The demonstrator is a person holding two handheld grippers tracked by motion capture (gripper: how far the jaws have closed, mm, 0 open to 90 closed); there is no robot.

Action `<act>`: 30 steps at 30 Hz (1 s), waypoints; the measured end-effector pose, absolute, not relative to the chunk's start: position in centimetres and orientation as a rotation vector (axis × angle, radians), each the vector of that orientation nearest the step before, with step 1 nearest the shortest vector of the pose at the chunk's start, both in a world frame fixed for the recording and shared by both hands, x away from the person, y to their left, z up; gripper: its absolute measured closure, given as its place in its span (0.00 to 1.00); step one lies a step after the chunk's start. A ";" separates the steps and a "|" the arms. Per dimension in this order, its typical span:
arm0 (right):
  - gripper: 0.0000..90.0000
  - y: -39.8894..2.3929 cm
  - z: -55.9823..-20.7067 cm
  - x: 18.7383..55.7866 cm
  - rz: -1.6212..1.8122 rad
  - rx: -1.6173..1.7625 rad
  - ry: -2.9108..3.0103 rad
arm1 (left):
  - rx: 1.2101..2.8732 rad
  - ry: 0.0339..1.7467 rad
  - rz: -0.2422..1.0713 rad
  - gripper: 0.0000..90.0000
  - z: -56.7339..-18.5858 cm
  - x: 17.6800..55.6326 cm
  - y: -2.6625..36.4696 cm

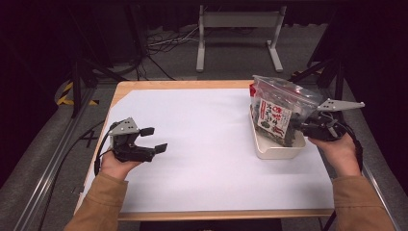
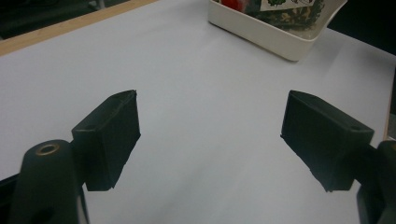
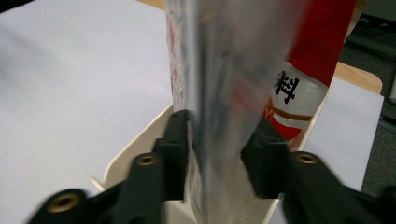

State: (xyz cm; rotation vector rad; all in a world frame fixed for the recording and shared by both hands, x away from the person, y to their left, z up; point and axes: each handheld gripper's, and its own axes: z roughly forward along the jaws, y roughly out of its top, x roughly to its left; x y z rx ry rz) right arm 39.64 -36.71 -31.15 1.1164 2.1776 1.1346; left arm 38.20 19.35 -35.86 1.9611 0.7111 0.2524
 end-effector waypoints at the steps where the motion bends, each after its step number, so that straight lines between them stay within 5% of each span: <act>1: 0.58 -36.8 -31.1 39.6 1.150 1.121 2.175 | 1.967 0.706 0.256 0.22 -35.8 38.2 19.4; 10: 0.41 -37.0 -30.7 38.2 1.164 1.099 2.123 | 1.964 0.705 0.263 0.21 -35.8 38.0 19.7; 30: 0.37 -36.6 -29.2 33.6 1.182 1.055 2.087 | 1.944 0.673 0.274 0.21 -35.4 35.2 20.8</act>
